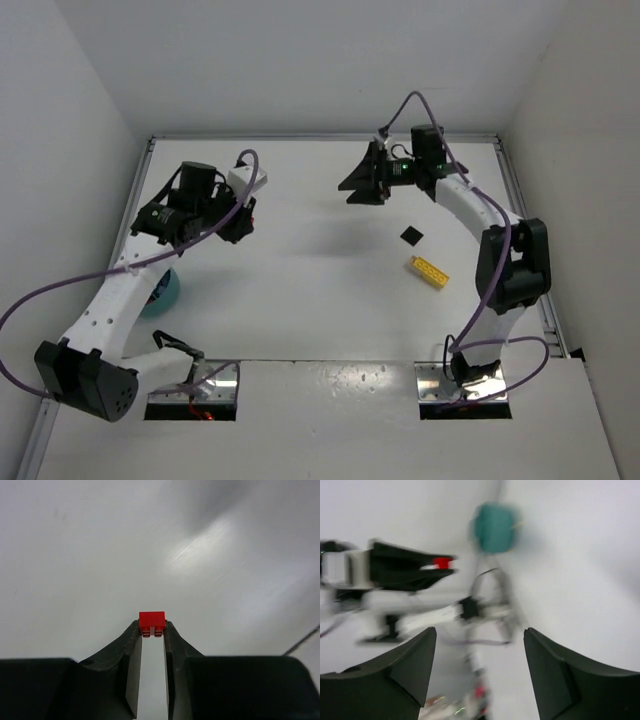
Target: Sort the legos into containers by color
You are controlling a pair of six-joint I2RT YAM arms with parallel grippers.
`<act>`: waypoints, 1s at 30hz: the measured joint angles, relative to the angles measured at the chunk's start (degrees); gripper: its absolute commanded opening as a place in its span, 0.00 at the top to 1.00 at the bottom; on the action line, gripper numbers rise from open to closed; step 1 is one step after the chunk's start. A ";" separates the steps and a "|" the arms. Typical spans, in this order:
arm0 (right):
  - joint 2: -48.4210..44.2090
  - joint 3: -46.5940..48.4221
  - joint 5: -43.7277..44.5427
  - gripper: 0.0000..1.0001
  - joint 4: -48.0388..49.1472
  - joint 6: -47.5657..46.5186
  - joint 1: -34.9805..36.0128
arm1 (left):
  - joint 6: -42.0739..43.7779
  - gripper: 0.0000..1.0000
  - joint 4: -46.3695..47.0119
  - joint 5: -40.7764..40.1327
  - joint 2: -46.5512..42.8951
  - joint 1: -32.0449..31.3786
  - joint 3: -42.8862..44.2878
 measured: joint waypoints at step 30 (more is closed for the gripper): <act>-8.55 14.40 42.14 0.29 -49.64 -53.72 -0.33 | 27.45 0.98 -24.39 -34.45 -5.40 42.56 -12.83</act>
